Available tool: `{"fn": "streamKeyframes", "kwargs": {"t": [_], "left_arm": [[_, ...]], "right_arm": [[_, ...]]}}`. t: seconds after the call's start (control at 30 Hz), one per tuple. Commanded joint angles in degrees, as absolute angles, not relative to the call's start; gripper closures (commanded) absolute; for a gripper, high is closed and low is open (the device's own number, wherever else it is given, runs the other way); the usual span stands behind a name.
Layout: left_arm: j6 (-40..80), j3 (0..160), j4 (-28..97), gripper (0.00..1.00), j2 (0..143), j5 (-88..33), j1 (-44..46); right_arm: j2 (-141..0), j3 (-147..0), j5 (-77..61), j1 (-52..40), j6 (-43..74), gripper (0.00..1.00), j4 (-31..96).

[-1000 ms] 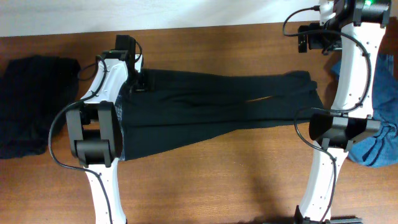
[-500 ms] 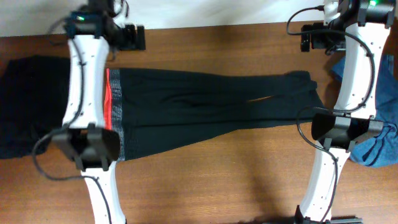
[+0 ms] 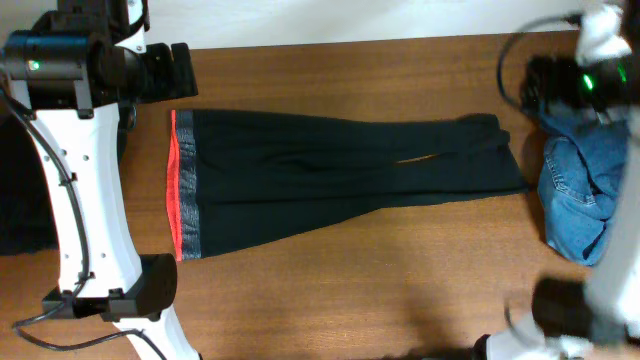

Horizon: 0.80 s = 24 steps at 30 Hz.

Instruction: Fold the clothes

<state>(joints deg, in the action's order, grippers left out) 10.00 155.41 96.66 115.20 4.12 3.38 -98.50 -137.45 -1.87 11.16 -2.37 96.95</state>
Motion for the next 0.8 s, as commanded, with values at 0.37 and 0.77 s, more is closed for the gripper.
{"fn": "streamKeyframes", "kwargs": {"t": [0.37, 0.77], "left_arm": [[13.50, 139.20, 96.71, 0.01, 105.08, 3.81, 3.62], [13.45, 113.01, 86.54, 0.01, 85.67, 7.62, 4.82]], "right_arm": [[-83.99, -110.98, -2.55, 11.00, 2.28, 0.01, 97.14], [-84.55, -107.85, -2.35, 11.00, -0.23, 0.01, 87.46]]}}
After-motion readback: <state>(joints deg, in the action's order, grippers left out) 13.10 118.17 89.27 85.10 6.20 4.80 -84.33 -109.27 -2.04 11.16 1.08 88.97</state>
